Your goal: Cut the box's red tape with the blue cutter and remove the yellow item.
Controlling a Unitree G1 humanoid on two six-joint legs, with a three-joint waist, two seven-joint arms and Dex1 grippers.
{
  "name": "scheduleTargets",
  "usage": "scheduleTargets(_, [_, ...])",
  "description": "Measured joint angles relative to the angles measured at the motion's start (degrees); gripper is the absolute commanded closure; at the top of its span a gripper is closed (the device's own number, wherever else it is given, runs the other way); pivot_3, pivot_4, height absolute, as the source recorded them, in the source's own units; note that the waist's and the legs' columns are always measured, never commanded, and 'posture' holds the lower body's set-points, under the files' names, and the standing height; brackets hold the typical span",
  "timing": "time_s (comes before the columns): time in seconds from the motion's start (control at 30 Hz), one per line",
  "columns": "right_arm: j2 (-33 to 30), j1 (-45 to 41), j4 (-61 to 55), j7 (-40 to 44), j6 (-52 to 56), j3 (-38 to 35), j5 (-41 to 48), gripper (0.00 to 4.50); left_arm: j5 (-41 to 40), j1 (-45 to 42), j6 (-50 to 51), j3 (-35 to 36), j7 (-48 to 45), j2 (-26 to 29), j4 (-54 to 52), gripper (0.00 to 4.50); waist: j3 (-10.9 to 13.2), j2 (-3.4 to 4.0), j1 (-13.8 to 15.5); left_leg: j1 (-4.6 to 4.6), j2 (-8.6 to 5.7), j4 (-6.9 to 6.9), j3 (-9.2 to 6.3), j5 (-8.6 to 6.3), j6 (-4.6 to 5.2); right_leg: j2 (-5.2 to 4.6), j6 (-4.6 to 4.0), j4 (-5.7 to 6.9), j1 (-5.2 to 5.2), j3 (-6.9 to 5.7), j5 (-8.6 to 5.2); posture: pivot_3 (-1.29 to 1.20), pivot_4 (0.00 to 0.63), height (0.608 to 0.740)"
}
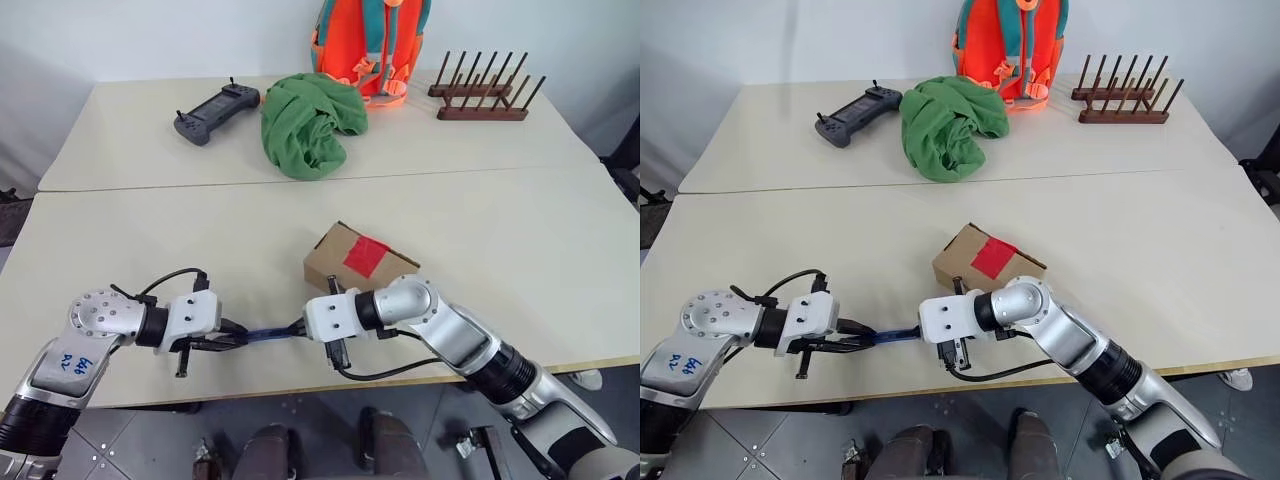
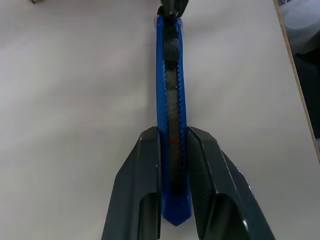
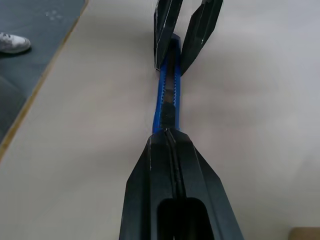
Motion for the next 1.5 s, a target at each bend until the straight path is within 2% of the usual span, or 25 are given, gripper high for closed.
scheduleTargets(0.27, [3.58, -0.32, 6.17, 2.64, -5.77, 0.25, -2.18, 4.49, 0.96, -0.75, 1.51, -0.53, 0.23, 0.06, -0.41, 4.09, -0.01, 0.01, -0.09, 0.01, 0.04, 0.26, -0.05, -0.02, -0.02, 0.00, -0.02, 0.11, 0.07, 0.04, -0.01, 0.00, 0.150, 0.740])
scheduleTargets(0.53, [9.62, -2.34, 13.48, 2.36, -9.69, 0.69, -4.17, 4.49, 1.14, -1.65, 2.63, -1.06, 0.26, 0.05, -0.42, 4.09, -0.02, 0.02, -0.13, 0.02, 0.10, 0.55, -0.14, -0.04, -0.03, 0.00, -0.07, 0.31, 0.09, 0.10, -0.01, 0.00, 0.150, 0.740])
scheduleTargets(0.7, [11.03, -2.97, 15.29, 2.27, -10.73, 0.67, -4.51, 4.49, 1.16, -1.73, 2.86, -1.10, 0.44, 0.04, -0.41, 4.09, -0.02, 0.02, -0.16, 0.03, 0.17, 0.60, -0.19, -0.04, -0.04, 0.00, -0.10, 0.41, 0.08, 0.13, -0.01, 0.00, 0.150, 0.740])
scheduleTargets(0.8, [10.16, -2.97, 14.54, 2.64, -10.77, 0.34, -4.49, 4.49, 1.16, -1.67, 2.82, -1.07, 0.44, 0.07, -0.42, 4.09, -0.02, 0.03, -0.16, 0.03, 0.19, 0.61, -0.21, -0.05, -0.04, 0.00, -0.10, 0.45, 0.06, 0.15, -0.01, 0.00, 0.150, 0.740])
scheduleTargets(1.03, [3.91, -3.12, 11.89, 3.57, -10.45, -4.09, -5.53, 4.49, 1.09, -1.43, 2.28, -1.09, -1.46, 1.76, -0.43, 4.09, -0.02, 0.02, -0.76, 0.05, 0.18, 0.58, -0.20, -0.18, -0.08, 0.03, -0.14, 0.54, -0.06, 0.15, -0.03, 0.00, 0.150, 0.740])
scheduleTargets(1.5, [4.13, -1.90, 11.00, 5.74, -12.29, -3.83, -6.48, 4.49, 1.12, -1.94, 2.90, -1.58, -1.73, 1.99, -0.41, 4.09, -0.02, 0.02, -0.79, 0.06, 0.20, 0.59, -0.18, -0.20, -0.07, 0.04, -0.15, 0.55, -0.08, 0.17, -0.03, 0.00, 0.150, 0.740])
